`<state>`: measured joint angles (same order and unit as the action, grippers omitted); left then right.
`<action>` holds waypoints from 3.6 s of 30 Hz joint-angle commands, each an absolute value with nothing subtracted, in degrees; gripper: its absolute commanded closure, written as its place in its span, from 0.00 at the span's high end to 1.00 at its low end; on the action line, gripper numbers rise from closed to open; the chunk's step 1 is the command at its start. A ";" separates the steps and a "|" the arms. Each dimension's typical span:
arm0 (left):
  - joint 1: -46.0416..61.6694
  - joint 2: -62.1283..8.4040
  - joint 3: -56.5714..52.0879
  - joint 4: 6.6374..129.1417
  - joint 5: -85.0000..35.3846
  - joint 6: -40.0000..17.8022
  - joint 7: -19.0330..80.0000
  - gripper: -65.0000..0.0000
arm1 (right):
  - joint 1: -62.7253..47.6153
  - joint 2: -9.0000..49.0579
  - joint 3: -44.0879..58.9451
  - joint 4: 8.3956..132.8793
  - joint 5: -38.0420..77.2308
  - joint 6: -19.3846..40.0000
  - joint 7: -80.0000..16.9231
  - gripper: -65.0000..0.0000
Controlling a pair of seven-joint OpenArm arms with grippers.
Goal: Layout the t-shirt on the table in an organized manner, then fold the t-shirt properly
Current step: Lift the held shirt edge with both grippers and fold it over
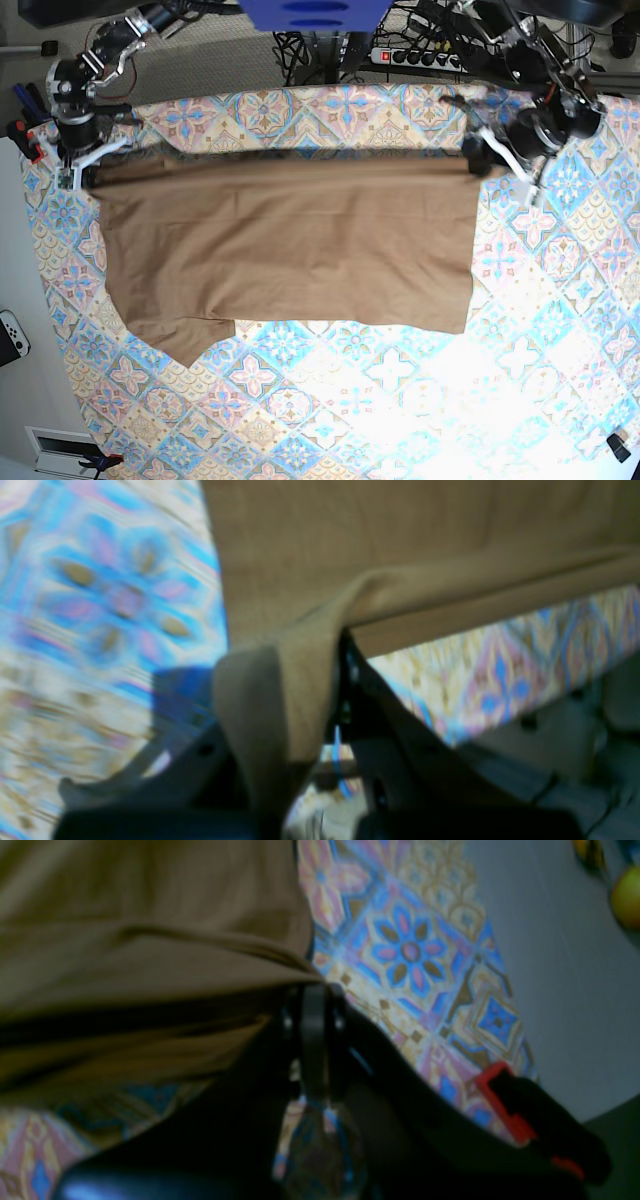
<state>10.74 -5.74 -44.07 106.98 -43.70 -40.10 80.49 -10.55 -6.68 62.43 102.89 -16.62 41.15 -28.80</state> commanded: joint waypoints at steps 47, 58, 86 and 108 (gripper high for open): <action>7.34 -8.40 -32.66 113.36 -22.81 -40.00 80.00 0.00 | -8.13 -5.85 58.51 98.42 -25.45 40.00 -28.00 0.00; 11.56 -10.24 -31.60 114.51 -15.52 -40.00 80.00 0.00 | -11.65 -7.60 60.18 100.70 -25.36 40.00 -28.00 0.00; 6.90 -4.09 -47.43 113.19 -30.81 -40.00 80.00 0.00 | -11.56 -7.78 59.74 101.85 -25.36 40.00 -28.00 0.00; -1.36 -4.26 -38.99 106.33 -17.19 -40.00 80.00 0.00 | -10.86 -7.69 53.67 96.22 -25.54 40.00 -28.00 0.00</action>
